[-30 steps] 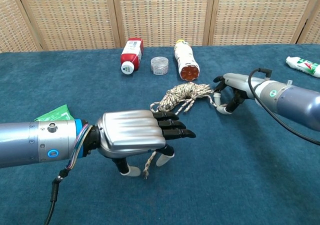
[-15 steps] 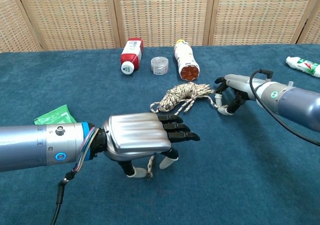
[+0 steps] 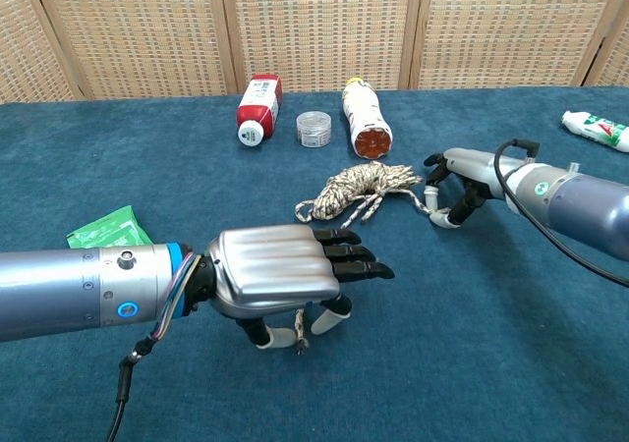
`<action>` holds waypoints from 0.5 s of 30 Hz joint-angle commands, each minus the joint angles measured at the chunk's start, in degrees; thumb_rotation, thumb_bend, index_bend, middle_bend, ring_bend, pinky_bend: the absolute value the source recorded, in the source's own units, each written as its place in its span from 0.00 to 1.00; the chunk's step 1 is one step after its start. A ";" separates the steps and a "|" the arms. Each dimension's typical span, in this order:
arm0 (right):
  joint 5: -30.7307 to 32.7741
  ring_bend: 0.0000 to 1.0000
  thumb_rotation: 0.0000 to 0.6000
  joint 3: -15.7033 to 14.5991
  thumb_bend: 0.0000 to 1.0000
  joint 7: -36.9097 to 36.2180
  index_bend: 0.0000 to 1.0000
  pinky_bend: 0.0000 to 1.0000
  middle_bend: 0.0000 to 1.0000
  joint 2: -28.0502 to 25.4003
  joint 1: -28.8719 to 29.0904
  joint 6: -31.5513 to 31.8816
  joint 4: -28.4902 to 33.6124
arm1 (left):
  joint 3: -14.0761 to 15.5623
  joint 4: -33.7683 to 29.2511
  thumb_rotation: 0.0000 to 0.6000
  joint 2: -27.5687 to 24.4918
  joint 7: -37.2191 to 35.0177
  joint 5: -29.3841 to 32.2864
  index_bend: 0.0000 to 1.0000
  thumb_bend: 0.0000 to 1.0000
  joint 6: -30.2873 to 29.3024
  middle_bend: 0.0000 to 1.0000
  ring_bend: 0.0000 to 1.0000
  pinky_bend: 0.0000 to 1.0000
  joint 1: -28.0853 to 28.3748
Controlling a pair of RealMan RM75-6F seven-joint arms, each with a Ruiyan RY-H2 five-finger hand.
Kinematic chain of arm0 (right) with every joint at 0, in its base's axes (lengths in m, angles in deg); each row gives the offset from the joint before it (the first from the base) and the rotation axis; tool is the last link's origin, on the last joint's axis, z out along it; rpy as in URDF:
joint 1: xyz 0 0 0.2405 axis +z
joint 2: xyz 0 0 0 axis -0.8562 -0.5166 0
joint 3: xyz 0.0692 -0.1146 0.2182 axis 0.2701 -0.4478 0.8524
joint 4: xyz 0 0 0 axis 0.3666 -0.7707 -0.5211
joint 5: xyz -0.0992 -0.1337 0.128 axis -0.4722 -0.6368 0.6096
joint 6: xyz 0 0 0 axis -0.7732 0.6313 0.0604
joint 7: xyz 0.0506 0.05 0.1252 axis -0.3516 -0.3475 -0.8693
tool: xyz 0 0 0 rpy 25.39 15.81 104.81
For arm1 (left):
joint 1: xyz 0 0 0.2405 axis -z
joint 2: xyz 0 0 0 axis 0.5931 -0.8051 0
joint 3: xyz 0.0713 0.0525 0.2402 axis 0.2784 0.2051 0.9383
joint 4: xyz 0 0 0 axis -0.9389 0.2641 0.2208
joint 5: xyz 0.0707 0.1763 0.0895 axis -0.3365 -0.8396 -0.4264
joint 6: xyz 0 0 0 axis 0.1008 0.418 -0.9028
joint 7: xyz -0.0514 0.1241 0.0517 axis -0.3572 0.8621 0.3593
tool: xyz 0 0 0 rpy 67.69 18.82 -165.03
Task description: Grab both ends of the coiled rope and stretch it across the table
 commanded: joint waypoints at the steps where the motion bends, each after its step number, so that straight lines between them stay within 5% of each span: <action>1: -0.12 0.00 1.00 -0.05 0.47 -0.01 0.62 0.00 0.00 0.04 0.01 -0.04 -0.11 | 0.07 -0.01 1.00 -0.01 -0.03 0.21 0.54 0.36 -0.05 0.00 0.00 0.00 0.05; 15: -0.23 0.00 1.00 -0.06 0.47 0.01 0.62 0.00 0.00 -0.01 -0.15 -0.12 -0.21 | 0.34 0.16 1.00 0.18 0.24 0.88 0.62 0.41 -0.33 0.00 0.00 0.00 0.28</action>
